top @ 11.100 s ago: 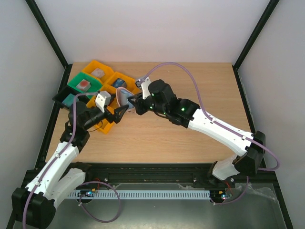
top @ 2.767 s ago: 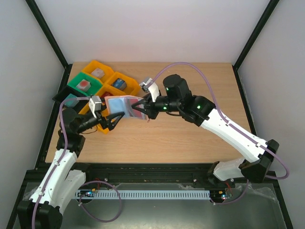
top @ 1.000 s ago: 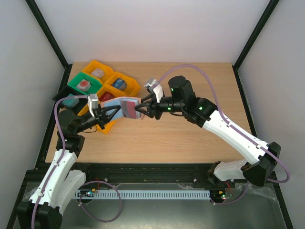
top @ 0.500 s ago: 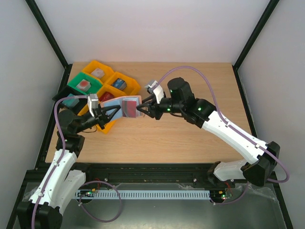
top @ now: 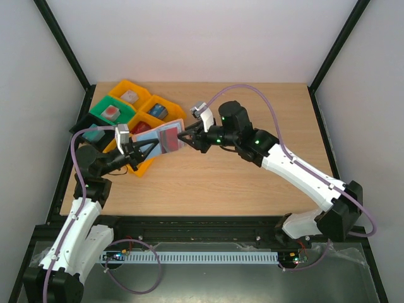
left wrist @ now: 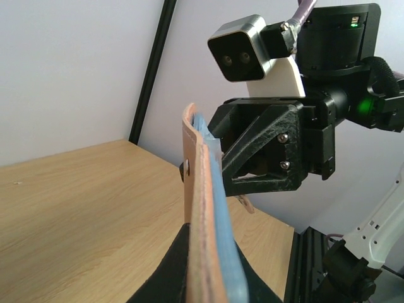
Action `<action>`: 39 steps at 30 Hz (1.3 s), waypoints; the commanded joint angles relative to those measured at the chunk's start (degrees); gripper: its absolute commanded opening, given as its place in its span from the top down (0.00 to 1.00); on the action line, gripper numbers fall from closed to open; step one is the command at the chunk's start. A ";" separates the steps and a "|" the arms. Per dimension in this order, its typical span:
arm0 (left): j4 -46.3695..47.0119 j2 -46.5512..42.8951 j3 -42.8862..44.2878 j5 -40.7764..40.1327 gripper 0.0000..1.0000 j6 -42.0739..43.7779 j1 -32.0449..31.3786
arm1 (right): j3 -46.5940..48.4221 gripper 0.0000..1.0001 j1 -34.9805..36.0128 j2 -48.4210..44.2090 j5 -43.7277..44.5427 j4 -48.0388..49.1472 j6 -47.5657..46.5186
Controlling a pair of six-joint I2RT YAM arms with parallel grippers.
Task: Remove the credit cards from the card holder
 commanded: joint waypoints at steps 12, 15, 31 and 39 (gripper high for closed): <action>3.81 -0.78 0.03 1.07 0.98 0.01 0.02 | -1.03 0.64 0.27 0.78 -10.82 10.44 3.52; 4.56 -0.82 0.13 0.72 0.98 -1.03 0.09 | -1.21 0.65 0.09 -0.50 -13.40 11.42 2.57; 7.05 -0.62 1.47 1.44 0.98 -2.11 0.20 | -4.46 0.79 -3.50 -5.07 -19.54 9.34 0.85; 7.24 -0.68 1.89 1.28 0.98 -2.98 0.68 | -4.90 0.84 -3.59 -4.14 -20.59 9.51 1.31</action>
